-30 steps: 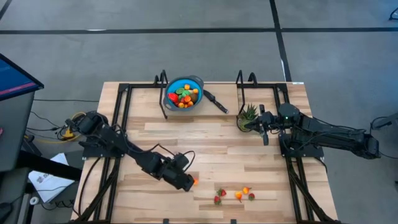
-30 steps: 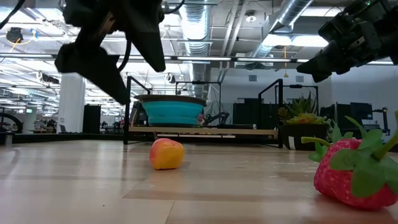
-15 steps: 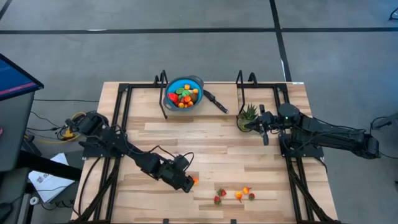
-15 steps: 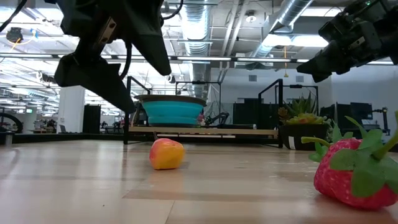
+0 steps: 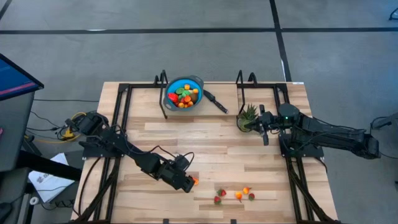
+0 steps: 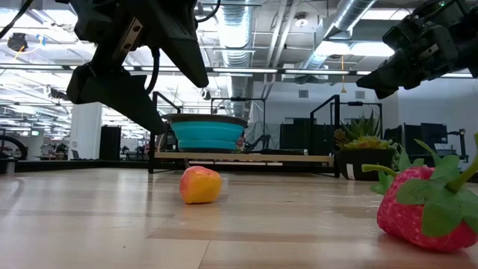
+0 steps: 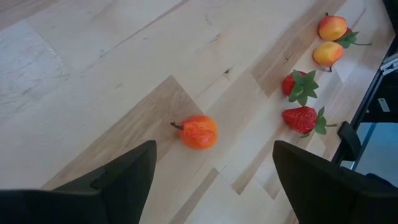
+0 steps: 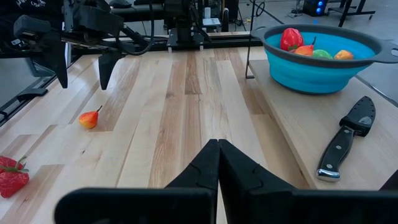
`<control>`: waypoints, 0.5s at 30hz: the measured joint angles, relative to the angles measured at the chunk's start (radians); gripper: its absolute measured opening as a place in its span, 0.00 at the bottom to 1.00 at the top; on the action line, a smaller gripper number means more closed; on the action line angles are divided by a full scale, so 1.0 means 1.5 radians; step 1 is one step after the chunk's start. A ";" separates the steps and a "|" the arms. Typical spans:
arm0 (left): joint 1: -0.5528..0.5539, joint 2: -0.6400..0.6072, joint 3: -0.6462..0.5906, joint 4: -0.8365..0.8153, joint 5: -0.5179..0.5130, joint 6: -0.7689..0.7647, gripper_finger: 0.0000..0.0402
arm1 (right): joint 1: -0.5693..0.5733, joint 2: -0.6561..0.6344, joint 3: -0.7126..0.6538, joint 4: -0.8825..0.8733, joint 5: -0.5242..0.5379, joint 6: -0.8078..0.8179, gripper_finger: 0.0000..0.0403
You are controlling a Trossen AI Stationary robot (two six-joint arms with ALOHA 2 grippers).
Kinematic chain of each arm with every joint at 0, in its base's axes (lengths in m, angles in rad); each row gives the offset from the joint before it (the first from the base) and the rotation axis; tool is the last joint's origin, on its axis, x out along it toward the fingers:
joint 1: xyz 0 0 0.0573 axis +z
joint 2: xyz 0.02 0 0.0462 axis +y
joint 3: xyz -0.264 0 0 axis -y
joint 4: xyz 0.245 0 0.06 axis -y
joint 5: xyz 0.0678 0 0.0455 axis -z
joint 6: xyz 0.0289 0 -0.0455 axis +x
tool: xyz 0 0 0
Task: Pick & Place Fruit
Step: Put the pear into the basket
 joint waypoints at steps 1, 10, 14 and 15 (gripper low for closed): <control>0.000 0.000 0.000 0.000 0.000 0.000 0.78 | 0.000 0.000 0.000 0.000 0.000 0.000 0.00; 0.000 0.000 0.000 0.004 0.000 -0.019 0.78 | 0.000 0.000 0.000 0.000 0.000 0.000 0.00; 0.000 0.000 0.000 0.006 0.000 -0.042 0.78 | 0.000 0.000 0.000 0.000 0.000 0.000 0.00; 0.000 0.000 0.000 0.007 0.000 -0.054 0.78 | 0.000 0.000 0.000 0.000 0.000 0.002 0.00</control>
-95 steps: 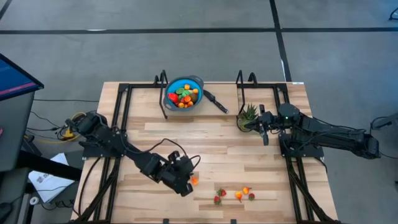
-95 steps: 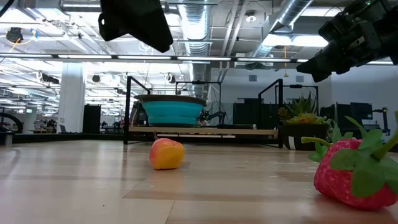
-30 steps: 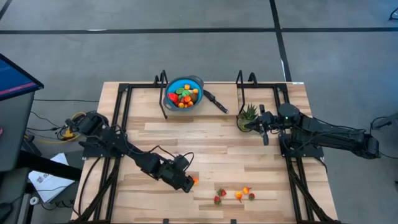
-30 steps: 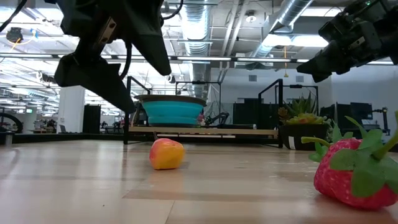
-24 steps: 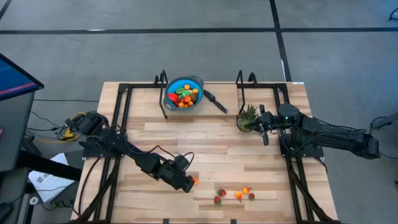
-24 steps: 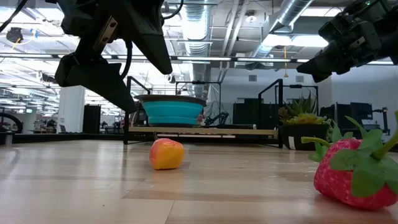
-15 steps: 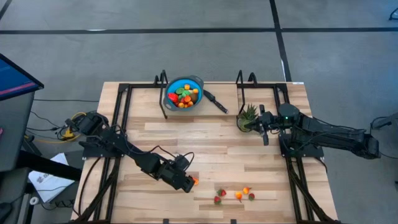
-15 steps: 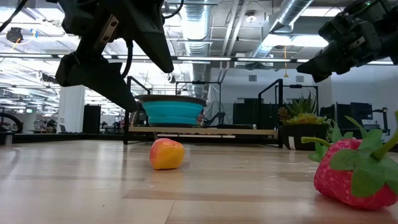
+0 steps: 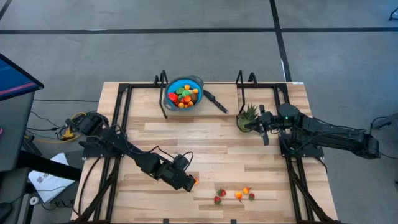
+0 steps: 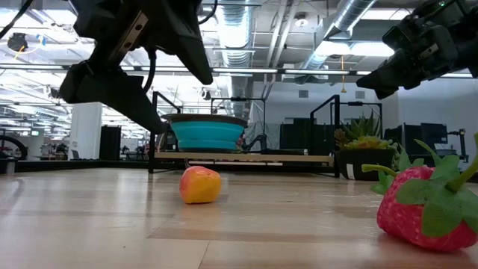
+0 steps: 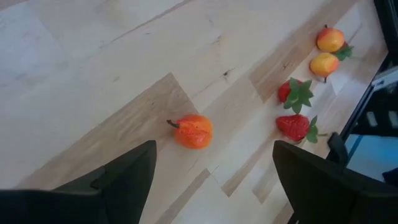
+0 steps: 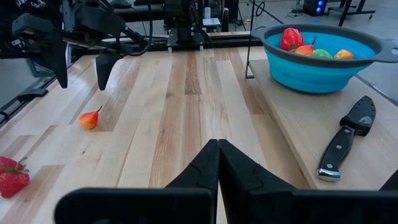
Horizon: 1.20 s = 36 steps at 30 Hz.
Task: Pick & Place Fruit
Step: Put the pear into the basket
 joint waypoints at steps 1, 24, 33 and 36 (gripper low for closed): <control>0.000 0.000 0.000 0.000 0.000 -0.015 0.78 | 0.000 0.000 0.000 0.000 0.000 0.005 0.00; -0.004 0.049 0.000 0.100 -0.024 -0.101 0.78 | 0.000 0.000 0.000 -0.001 0.000 0.016 0.00; 0.010 0.100 0.000 0.123 0.059 -0.105 0.78 | 0.000 0.000 0.000 -0.002 0.000 0.014 0.00; 0.019 0.100 0.000 0.123 0.044 -0.101 0.78 | 0.000 0.000 0.000 -0.002 0.000 0.014 0.00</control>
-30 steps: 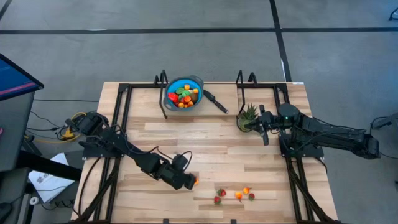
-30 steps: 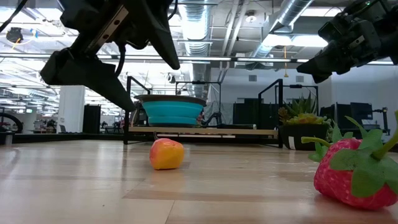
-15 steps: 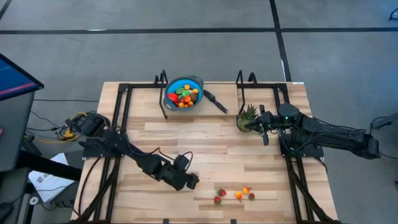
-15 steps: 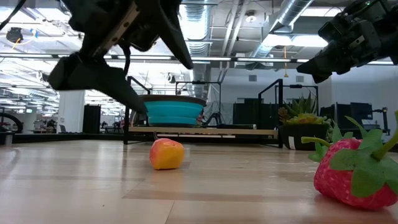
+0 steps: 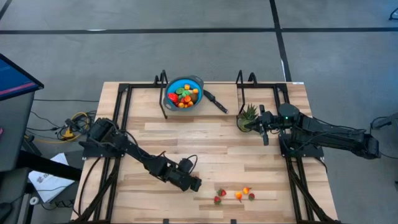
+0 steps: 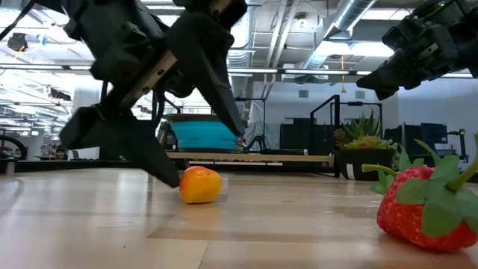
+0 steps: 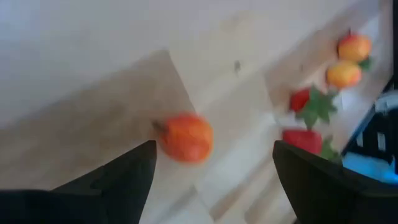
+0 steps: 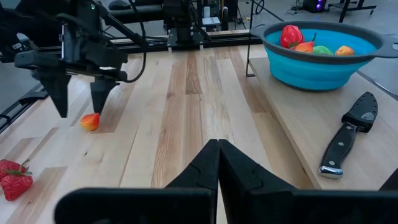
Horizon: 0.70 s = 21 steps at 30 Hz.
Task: Pick & Place Fruit
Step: Put the pear into the basket
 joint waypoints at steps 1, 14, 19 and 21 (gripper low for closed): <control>0.002 0.000 0.000 -0.001 -0.013 0.000 0.78 | 0.000 0.000 0.000 0.000 0.000 0.000 0.00; 0.016 0.000 0.000 -0.002 0.032 0.000 0.78 | 0.000 0.000 0.000 -0.021 0.000 -0.004 0.00; 0.016 0.000 0.000 -0.011 0.031 0.000 0.78 | 0.000 0.000 0.000 -0.021 0.000 -0.005 0.00; 0.016 0.001 0.000 -0.017 0.030 0.000 0.78 | 0.000 0.000 0.000 -0.021 0.000 -0.005 0.00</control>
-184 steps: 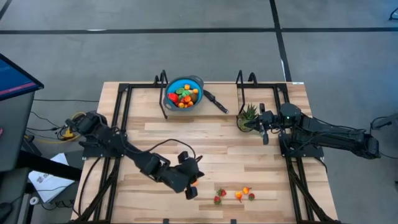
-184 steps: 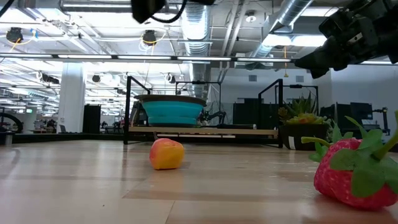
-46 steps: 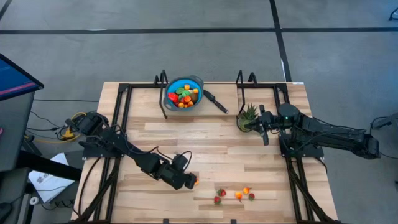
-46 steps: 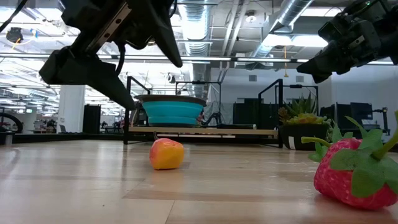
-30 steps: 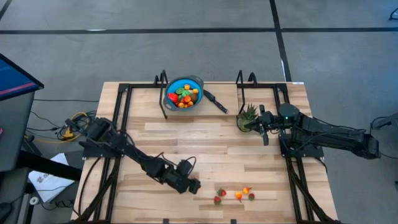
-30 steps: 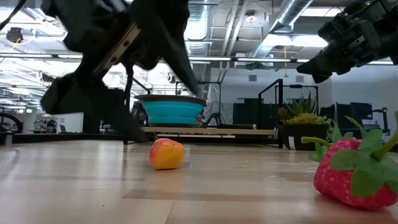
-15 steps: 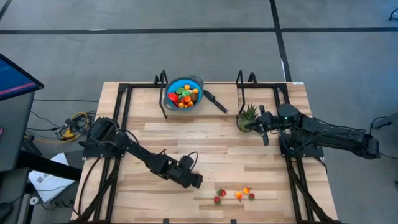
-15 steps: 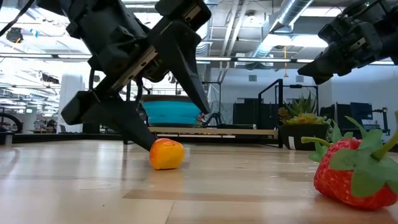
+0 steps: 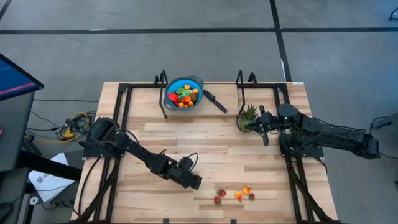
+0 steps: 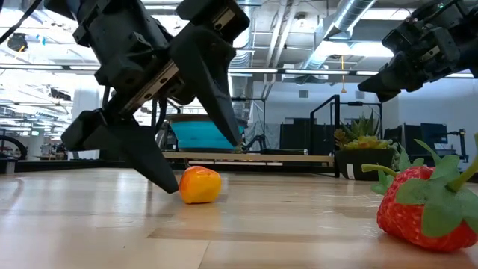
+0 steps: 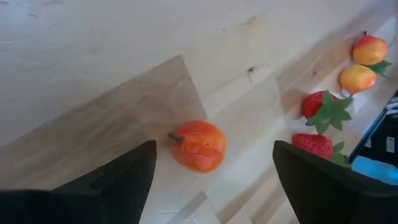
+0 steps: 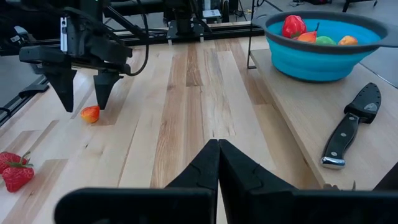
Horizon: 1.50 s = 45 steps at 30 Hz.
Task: Pick & Place Fruit
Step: Put the pear into the basket
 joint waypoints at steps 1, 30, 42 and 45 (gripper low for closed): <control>0.000 0.001 0.000 -0.002 0.000 0.000 0.78 | 0.000 0.000 0.000 0.000 0.000 0.000 0.00; 0.006 0.017 -0.001 0.007 0.007 0.000 0.46 | 0.000 0.000 0.000 0.001 0.000 0.000 0.00; 0.006 0.017 -0.001 0.011 0.005 0.000 0.20 | 0.000 0.000 0.000 0.001 0.000 0.000 0.00; 0.006 0.017 -0.001 0.012 0.005 0.000 0.20 | 0.000 0.000 0.000 0.001 0.000 0.000 0.00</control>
